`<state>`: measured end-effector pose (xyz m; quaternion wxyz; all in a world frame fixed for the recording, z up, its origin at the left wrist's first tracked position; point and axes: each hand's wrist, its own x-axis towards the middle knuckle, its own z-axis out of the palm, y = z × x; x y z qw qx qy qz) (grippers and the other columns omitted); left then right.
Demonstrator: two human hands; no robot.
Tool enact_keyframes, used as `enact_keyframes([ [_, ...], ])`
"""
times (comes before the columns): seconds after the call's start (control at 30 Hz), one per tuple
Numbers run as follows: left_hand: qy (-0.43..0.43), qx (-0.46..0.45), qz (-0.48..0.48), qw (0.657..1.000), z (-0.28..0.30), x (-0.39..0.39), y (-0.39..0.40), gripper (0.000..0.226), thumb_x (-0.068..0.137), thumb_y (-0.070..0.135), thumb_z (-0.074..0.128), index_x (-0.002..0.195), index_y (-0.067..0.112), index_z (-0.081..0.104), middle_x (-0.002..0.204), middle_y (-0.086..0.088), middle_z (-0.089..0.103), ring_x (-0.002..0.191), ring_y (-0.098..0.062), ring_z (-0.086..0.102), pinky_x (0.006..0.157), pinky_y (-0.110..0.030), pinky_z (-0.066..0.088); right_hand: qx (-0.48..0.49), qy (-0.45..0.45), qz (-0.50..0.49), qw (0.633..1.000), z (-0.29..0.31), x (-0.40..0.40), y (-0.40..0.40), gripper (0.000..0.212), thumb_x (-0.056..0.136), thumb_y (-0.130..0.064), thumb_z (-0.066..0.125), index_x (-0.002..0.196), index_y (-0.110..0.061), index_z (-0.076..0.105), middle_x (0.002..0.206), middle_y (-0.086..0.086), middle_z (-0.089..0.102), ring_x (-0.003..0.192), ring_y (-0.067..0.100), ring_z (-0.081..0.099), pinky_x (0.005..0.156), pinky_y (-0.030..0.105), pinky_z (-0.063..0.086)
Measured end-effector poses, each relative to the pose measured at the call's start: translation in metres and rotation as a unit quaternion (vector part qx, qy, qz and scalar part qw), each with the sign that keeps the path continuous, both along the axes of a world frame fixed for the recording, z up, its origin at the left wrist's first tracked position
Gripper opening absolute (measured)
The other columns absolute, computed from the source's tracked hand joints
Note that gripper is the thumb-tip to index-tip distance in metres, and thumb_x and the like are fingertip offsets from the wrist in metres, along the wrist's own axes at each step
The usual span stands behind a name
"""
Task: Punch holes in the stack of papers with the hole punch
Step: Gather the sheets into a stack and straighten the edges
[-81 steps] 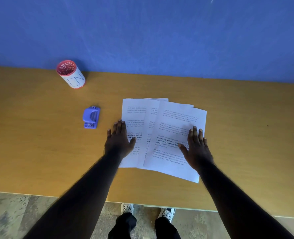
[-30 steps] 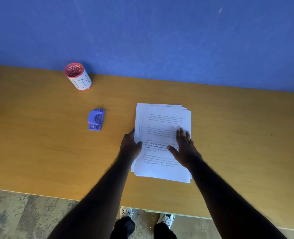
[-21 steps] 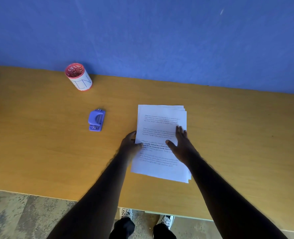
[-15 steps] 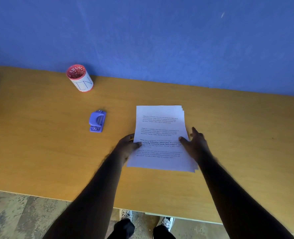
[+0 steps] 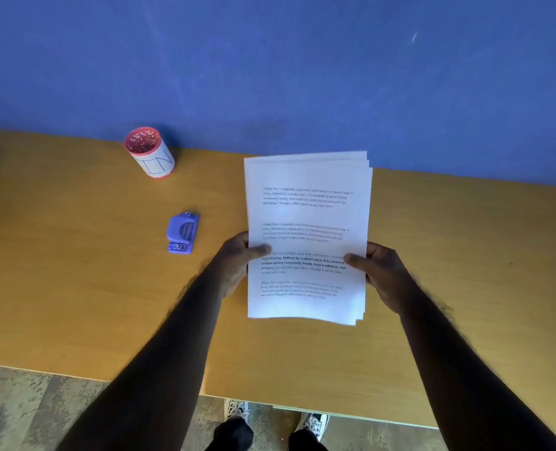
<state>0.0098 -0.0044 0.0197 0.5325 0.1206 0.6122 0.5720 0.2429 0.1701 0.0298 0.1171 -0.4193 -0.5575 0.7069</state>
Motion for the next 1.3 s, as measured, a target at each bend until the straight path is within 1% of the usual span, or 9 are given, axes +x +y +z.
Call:
enact_keyframes([
  [0.1,0.06,0.051,0.017,0.997,0.028,-0.005,0.012,0.044,0.073,0.012,0.078,0.116,0.011,0.069,0.12,-0.012,0.072,0.112,-0.03,0.067,0.095,-0.044,0.052,0.058,0.025,0.001,0.998,0.019,-0.005,-0.001,0.018,0.087,-0.006,0.072,0.1,-0.016,0.078,0.106,0.006,0.079,0.101,0.031,0.074,0.088,0.044,0.058],
  [0.2,0.124,0.093,0.012,0.988,0.051,-0.01,0.021,0.045,0.07,0.016,0.082,0.113,0.017,0.071,0.12,-0.012,0.072,0.111,-0.029,0.068,0.096,-0.047,0.052,0.104,0.048,0.007,0.993,0.035,-0.007,-0.001,0.02,0.087,-0.006,0.072,0.1,-0.019,0.078,0.106,0.002,0.079,0.101,0.023,0.074,0.087,0.037,0.06],
  [0.33,0.183,0.095,-0.007,0.978,0.062,-0.012,0.025,0.042,0.069,0.026,0.083,0.11,0.024,0.072,0.118,-0.007,0.073,0.11,-0.028,0.068,0.099,-0.054,0.051,0.135,0.037,-0.008,0.99,0.043,-0.012,0.0,0.027,0.085,-0.007,0.075,0.101,-0.029,0.075,0.106,-0.009,0.078,0.099,0.013,0.074,0.084,0.028,0.058],
  [0.4,0.198,0.088,-0.012,0.976,0.061,-0.009,0.025,0.041,0.068,0.029,0.083,0.107,0.026,0.073,0.116,-0.005,0.074,0.108,-0.025,0.069,0.098,-0.055,0.052,0.133,0.035,-0.015,0.99,0.043,-0.012,0.0,0.03,0.083,-0.007,0.076,0.104,-0.029,0.073,0.11,-0.008,0.076,0.1,0.011,0.073,0.086,0.029,0.057],
  [0.63,0.205,0.056,-0.017,0.977,0.049,0.0,0.02,0.045,0.066,0.033,0.084,0.109,0.022,0.074,0.113,-0.003,0.076,0.106,-0.024,0.07,0.096,-0.056,0.052,0.116,0.041,-0.034,0.992,0.032,-0.013,-0.007,0.033,0.078,-0.006,0.081,0.098,-0.03,0.073,0.11,-0.004,0.077,0.101,0.014,0.073,0.089,0.034,0.058],
  [0.8,0.202,0.067,0.005,0.977,0.054,-0.001,0.023,0.037,0.065,0.037,0.085,0.1,0.031,0.077,0.107,0.002,0.077,0.1,-0.019,0.073,0.092,-0.048,0.056,0.114,0.07,-0.035,0.99,0.036,-0.017,-0.008,0.036,0.079,-0.01,0.081,0.093,-0.043,0.077,0.106,-0.013,0.078,0.101,0.01,0.073,0.091,0.035,0.057],
  [1.0,0.195,0.066,0.016,0.978,0.049,0.006,0.022,0.041,0.069,0.025,0.083,0.109,0.018,0.073,0.112,-0.005,0.076,0.105,-0.023,0.071,0.095,-0.051,0.054,0.089,0.067,-0.049,0.993,0.03,-0.02,-0.013,0.031,0.08,-0.009,0.08,0.098,-0.033,0.076,0.112,-0.003,0.077,0.107,0.019,0.071,0.098,0.051,0.054],
  [1.17,0.177,0.076,0.045,0.98,0.052,0.008,0.024,0.03,0.068,0.023,0.083,0.097,0.026,0.078,0.105,-0.001,0.078,0.098,-0.019,0.073,0.09,-0.044,0.057,0.088,0.081,-0.047,0.992,0.031,-0.023,-0.015,0.035,0.081,-0.009,0.079,0.106,-0.033,0.075,0.118,0.001,0.075,0.113,0.023,0.069,0.099,0.052,0.053],
  [1.3,0.176,0.066,0.048,0.981,0.048,0.011,0.022,0.032,0.068,0.024,0.084,0.099,0.024,0.077,0.106,-0.001,0.078,0.098,-0.019,0.073,0.091,-0.044,0.057,0.076,0.076,-0.047,0.993,0.028,-0.023,-0.016,0.033,0.082,-0.009,0.078,0.108,-0.028,0.072,0.117,0.001,0.075,0.111,0.023,0.069,0.098,0.054,0.054],
])
